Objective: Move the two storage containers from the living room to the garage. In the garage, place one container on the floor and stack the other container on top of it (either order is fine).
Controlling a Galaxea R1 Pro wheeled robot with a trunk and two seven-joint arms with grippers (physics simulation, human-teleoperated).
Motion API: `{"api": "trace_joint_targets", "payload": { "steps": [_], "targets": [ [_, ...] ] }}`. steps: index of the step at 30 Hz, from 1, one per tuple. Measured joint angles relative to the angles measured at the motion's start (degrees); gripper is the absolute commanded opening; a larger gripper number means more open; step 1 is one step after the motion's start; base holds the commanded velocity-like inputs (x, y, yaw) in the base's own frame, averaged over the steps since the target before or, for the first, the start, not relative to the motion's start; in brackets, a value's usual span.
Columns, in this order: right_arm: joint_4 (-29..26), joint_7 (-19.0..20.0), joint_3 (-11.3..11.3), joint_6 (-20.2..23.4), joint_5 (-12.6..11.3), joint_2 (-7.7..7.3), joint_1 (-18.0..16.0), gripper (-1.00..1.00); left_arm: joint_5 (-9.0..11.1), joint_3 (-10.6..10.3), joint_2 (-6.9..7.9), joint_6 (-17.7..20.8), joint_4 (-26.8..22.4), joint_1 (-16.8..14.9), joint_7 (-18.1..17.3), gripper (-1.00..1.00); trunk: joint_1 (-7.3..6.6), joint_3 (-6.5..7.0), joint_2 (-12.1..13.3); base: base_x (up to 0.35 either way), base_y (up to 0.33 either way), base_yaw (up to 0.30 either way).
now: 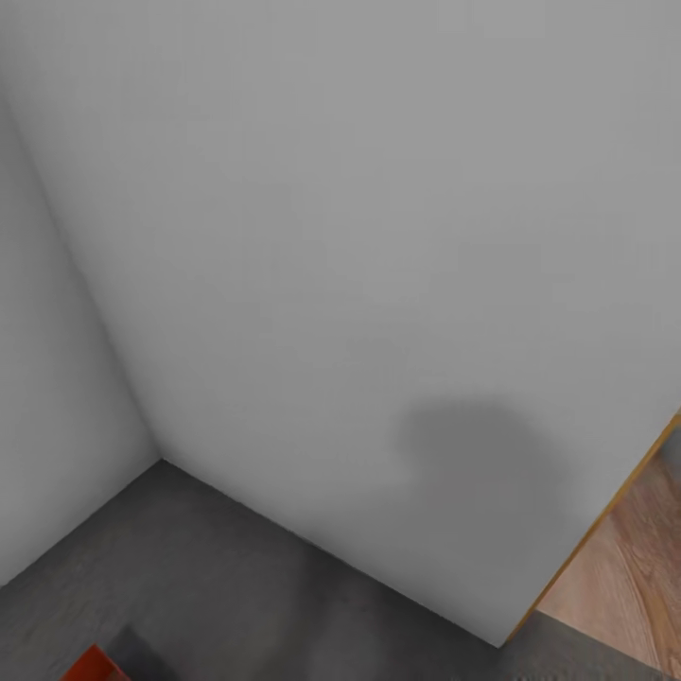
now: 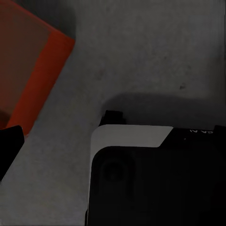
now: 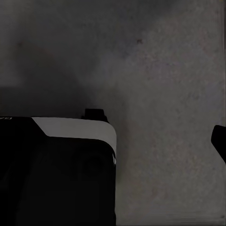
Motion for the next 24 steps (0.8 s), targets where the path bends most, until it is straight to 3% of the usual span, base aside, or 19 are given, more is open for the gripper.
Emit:
{"api": "trace_joint_targets", "payload": {
  "steps": [24],
  "targets": [
    [0.0,0.0,0.0,0.0,0.0,0.03,0.0,1.0,0.0,0.0,0.0,0.0,0.0,0.0,0.0,1.0,0.0,0.0,0.0,0.0,0.0,-0.293]
  ]
}}
